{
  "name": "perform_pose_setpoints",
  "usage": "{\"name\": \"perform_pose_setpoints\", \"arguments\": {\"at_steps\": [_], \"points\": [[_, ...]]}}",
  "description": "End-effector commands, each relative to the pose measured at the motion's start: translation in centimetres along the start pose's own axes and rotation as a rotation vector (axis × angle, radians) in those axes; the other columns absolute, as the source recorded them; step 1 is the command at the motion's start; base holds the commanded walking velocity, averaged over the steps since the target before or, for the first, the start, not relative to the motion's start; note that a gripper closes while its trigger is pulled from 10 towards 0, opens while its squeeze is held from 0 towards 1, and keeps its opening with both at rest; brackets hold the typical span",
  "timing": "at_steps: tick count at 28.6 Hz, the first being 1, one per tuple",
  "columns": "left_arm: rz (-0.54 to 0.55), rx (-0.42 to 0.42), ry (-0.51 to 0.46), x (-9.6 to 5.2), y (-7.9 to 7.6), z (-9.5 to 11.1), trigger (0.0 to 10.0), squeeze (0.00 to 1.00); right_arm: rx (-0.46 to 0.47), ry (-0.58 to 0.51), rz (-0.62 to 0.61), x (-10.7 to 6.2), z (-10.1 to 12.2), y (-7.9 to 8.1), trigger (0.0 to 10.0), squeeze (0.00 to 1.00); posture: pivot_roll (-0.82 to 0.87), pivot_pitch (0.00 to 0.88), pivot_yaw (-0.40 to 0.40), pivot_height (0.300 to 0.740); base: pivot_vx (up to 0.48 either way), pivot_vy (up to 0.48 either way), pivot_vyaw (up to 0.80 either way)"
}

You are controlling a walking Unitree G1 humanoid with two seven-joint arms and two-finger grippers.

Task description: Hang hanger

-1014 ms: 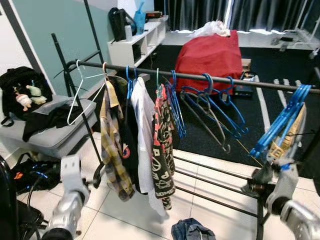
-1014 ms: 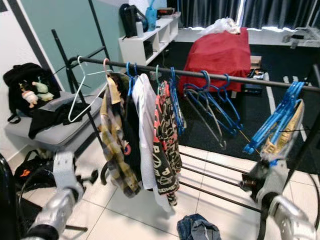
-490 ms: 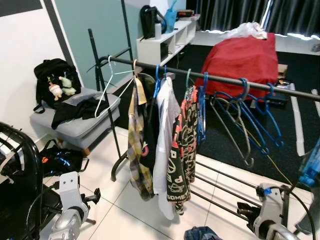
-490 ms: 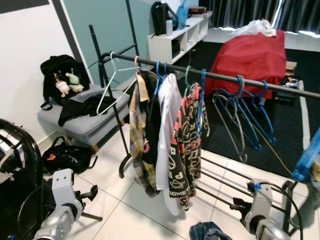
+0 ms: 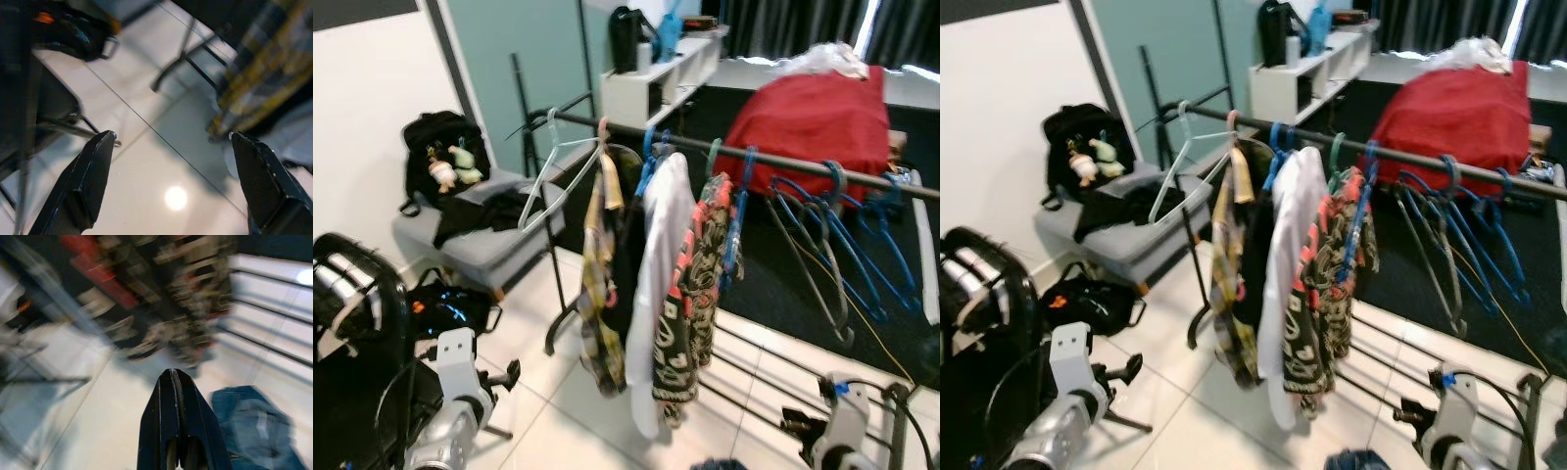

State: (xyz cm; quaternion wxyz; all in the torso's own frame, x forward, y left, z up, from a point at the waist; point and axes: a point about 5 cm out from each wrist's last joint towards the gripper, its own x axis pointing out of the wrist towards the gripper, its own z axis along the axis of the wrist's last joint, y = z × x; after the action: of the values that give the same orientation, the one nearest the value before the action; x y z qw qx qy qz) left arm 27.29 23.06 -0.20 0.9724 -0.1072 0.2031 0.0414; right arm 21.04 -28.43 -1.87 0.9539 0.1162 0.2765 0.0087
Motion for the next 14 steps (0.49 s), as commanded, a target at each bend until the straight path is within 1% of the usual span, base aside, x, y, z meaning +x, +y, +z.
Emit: {"name": "perform_pose_setpoints", "arguments": {"at_steps": [1, 7, 8, 9, 12, 14], "points": [[0.014, -0.002, 0.039, -0.6, 0.6, -1.2, 10.0, 0.00, -0.021, -0.003, 0.012, 0.1, 0.0, 0.2, 10.0, 0.00, -0.13, 0.003, 0.049, 0.740, 0.000, 0.000, 0.80], [0.001, 0.003, 0.033, -0.6, 0.5, -1.2, 10.0, 0.00, -0.005, -0.036, 0.025, 0.1, 0.1, 0.2, 10.0, 0.00, -0.12, 0.000, 0.047, 0.740, 0.000, 0.000, 0.77], [-0.020, 0.017, 0.033, -0.5, 0.3, -1.1, 10.0, 0.00, 0.015, -0.069, 0.028, 0.3, 0.7, 0.4, 10.0, 0.00, -0.12, 0.002, 0.050, 0.740, 0.000, 0.000, 0.00], [-0.020, 0.017, 0.033, -0.5, 0.3, -1.1, 10.0, 0.00, 0.015, -0.069, 0.028, 0.3, 0.7, 0.4, 10.0, 0.00, -0.12, 0.002, 0.050, 0.740, 0.000, 0.000, 0.00], [-0.040, 0.032, 0.032, -0.3, 0.0, -0.9, 10.0, 0.00, 0.002, -0.105, 0.024, 0.7, 1.7, 0.7, 10.0, 0.00, -0.13, 0.003, 0.054, 0.740, 0.000, 0.000, 0.00], [-0.045, 0.036, 0.030, -0.2, -0.2, -0.8, 10.0, 0.00, 0.007, -0.110, 0.018, 0.8, 2.0, 0.6, 10.0, 0.00, -0.14, 0.001, 0.053, 0.740, 0.000, 0.000, 0.00]]}}
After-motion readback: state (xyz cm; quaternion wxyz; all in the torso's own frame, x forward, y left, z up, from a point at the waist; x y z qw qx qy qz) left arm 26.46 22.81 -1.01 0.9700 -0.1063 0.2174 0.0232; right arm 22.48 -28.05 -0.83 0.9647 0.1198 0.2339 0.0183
